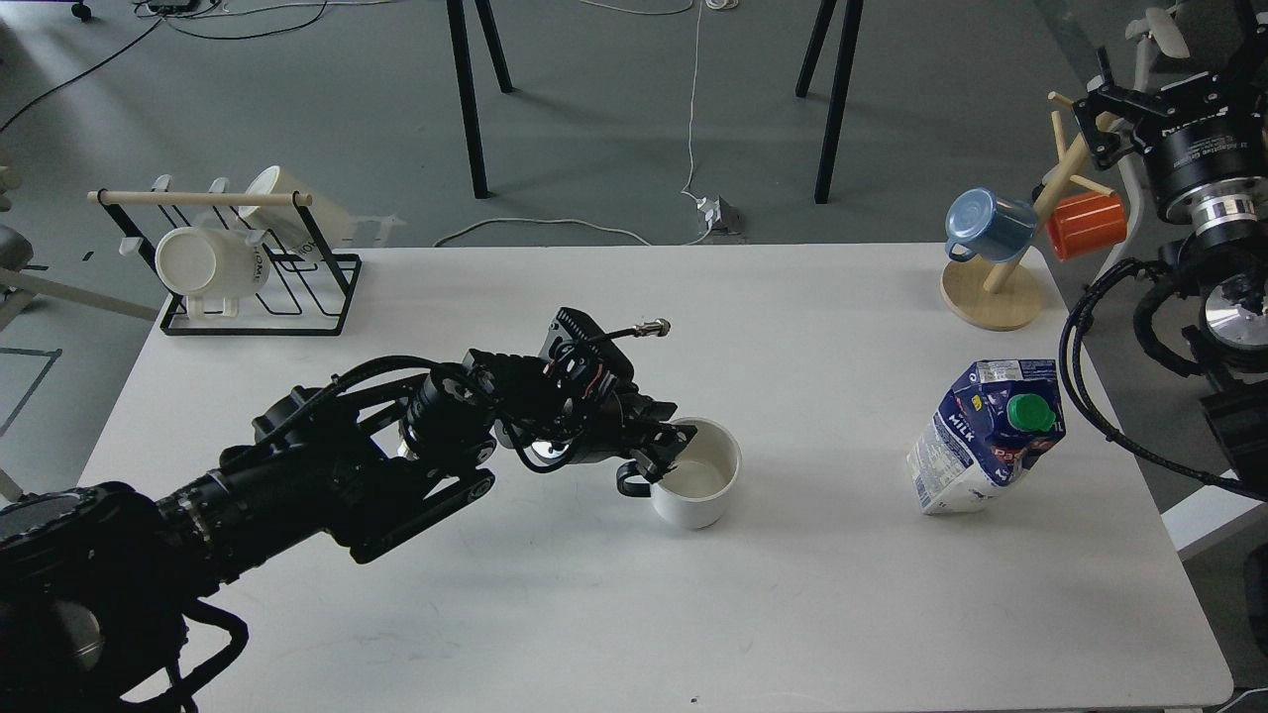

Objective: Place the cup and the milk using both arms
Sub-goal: 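Grasp the white mug rim with the left gripper and slide it toward table center, then release the mug and lift the left gripper back toward the rack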

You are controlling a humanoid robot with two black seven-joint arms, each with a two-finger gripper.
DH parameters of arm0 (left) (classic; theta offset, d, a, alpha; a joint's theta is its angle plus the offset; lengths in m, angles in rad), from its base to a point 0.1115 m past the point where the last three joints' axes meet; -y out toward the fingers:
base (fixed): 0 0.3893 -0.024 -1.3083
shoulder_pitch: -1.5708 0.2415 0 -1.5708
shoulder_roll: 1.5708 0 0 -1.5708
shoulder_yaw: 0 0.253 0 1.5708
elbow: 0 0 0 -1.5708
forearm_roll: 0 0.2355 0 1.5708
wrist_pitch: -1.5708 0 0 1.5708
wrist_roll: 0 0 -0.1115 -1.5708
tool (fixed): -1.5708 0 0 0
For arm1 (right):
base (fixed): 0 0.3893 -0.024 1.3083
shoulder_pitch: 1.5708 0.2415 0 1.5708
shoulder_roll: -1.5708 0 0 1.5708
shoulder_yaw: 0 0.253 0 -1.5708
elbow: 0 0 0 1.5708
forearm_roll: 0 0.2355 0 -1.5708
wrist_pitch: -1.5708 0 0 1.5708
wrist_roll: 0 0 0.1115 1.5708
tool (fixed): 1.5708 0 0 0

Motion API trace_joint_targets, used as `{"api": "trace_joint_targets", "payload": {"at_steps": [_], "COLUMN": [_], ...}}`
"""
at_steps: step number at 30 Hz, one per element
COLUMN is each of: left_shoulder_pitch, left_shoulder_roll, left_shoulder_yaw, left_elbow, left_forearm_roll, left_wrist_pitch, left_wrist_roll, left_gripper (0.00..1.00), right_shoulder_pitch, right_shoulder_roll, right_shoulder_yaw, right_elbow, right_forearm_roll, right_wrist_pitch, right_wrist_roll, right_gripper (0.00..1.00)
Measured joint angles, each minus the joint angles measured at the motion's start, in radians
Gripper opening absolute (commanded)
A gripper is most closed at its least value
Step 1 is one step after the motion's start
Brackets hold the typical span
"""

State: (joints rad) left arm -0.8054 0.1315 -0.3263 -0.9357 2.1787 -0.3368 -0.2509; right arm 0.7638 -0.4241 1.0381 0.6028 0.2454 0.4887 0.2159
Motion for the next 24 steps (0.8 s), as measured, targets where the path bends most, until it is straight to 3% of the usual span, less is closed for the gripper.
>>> {"api": "trace_joint_targets", "payload": {"at_steps": [4, 9, 18, 24], "left_shoulder_pitch": [0.001, 0.009, 0.002, 0.006], "left_shoulder_roll": [0.049, 0.125, 0.216, 0.271], "left_shoulder_yaw": [-0.057, -0.205, -0.371, -0.405], "left_elbow": [-0.007, -0.019, -0.01, 0.046], "left_forearm_roll": [-0.079, -0.405, -1.19, -1.714], "left_wrist_pitch": [0.064, 0.109, 0.039, 0.0], "left_wrist_roll": [0.005, -0.004, -0.003, 0.0], "left_gripper": [0.98, 1.0, 1.0, 1.0], "right_shoulder_pitch": [-0.008, -0.1, -0.376, -0.628], "right_shoulder_roll": [-0.012, -0.062, -0.11, -0.115], "right_shoulder_yaw": [-0.001, 0.009, 0.131, 0.213], "right_elbow": [0.02, 0.162, 0.376, 0.533], "right_forearm_roll": [0.0, 0.003, 0.007, 0.011], "right_wrist_pitch": [0.0, 0.0, 0.0, 0.0], "right_wrist_roll": [-0.004, -0.002, 0.004, 0.006], "right_gripper": [0.99, 0.99, 0.99, 0.99]}}
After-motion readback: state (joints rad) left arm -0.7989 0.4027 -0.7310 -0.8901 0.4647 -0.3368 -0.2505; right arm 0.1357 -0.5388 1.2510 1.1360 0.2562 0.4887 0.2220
